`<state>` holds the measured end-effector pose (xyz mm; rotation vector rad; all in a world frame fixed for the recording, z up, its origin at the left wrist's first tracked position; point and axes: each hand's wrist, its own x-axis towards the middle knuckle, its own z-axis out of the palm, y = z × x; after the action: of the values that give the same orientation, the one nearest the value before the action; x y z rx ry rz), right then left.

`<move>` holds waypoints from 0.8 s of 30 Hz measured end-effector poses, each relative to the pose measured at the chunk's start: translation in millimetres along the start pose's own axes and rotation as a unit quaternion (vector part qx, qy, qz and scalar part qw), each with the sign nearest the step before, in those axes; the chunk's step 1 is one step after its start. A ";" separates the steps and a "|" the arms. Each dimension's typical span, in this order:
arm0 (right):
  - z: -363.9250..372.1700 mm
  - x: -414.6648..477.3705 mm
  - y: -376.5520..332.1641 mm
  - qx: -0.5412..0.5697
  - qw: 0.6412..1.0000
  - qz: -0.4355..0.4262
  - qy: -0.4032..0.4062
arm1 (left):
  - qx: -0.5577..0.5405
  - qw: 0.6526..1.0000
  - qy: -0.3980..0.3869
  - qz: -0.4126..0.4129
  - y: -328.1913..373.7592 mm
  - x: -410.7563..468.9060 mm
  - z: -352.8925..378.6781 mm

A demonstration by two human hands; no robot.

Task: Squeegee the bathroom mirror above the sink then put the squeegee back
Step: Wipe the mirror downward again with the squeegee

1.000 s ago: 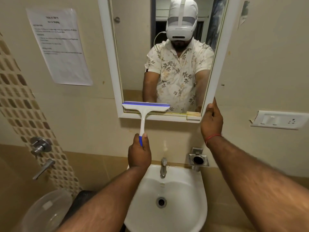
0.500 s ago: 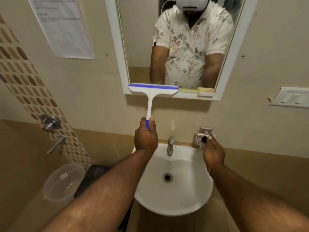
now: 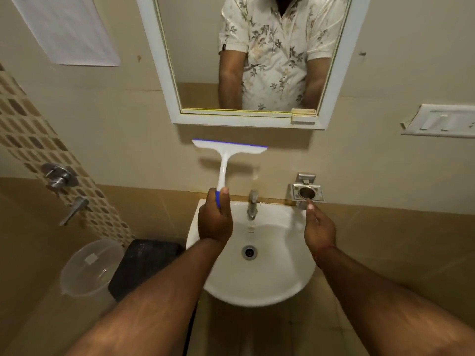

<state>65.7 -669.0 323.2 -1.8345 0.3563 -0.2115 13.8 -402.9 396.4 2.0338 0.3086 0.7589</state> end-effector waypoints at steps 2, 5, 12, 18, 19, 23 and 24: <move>-0.8 0.2 -5.4 -0.004 1.000 0.002 -0.002 | -0.003 1.000 -0.001 -0.012 -14.4 -18.4 -3.5; -2.2 -4.6 -12.1 0.001 1.000 -0.002 -0.013 | 0.006 0.999 -0.021 -0.039 -30.7 -35.8 -11.3; 5.5 -18.9 -14.0 0.010 0.999 0.006 -0.044 | 0.024 0.996 -0.028 -0.081 -52.9 -62.0 -25.1; 10.3 -32.6 -31.4 0.020 0.998 0.005 -0.067 | 0.021 0.994 -0.028 -0.103 -43.6 -64.6 -36.3; 10.4 -34.7 -37.8 0.024 0.997 -0.002 -0.070 | 0.019 0.994 -0.029 -0.103 -38.6 -63.0 -38.5; 9.0 -38.3 -65.5 0.023 0.995 -0.043 -0.090 | 0.012 0.995 -0.024 -0.099 -23.5 -52.4 -45.9; 8.4 -37.1 -74.7 0.028 0.993 -0.054 -0.098 | 0.013 0.995 -0.021 -0.097 -18.4 -48.2 -48.0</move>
<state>43.7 -629.2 393.6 -1.8037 0.1135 -0.1132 -52.3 -383.8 381.0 2.0069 0.4847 0.5935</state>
